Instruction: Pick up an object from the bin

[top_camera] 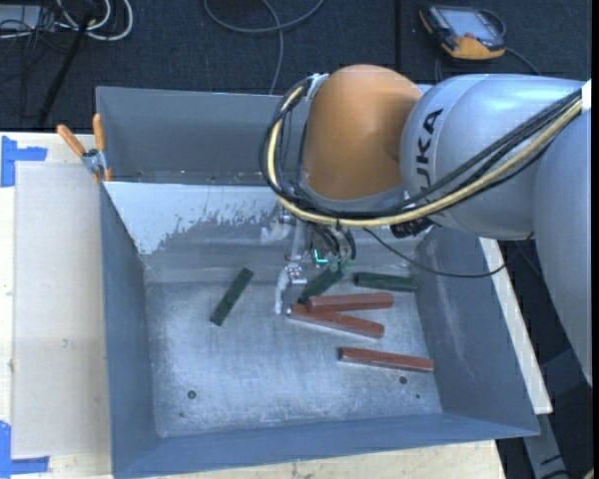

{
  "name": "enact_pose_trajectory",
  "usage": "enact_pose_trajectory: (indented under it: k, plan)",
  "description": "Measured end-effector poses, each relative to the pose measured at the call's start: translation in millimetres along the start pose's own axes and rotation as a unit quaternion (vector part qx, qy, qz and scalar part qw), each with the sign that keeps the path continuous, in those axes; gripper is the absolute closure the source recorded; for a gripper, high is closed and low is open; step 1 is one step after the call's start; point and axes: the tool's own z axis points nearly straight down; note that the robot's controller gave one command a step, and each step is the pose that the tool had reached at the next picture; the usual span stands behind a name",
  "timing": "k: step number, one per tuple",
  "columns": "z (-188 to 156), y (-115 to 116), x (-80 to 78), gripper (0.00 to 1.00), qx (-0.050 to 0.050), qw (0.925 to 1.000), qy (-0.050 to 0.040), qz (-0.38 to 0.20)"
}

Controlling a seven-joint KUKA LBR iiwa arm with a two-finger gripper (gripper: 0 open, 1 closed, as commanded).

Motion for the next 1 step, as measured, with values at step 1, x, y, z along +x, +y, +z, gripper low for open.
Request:
enact_pose_trajectory:
  k: [1]
  plan:
    - [-4.9, -0.5, -1.7, 0.0, -0.001, 1.0, -0.004, 0.001]
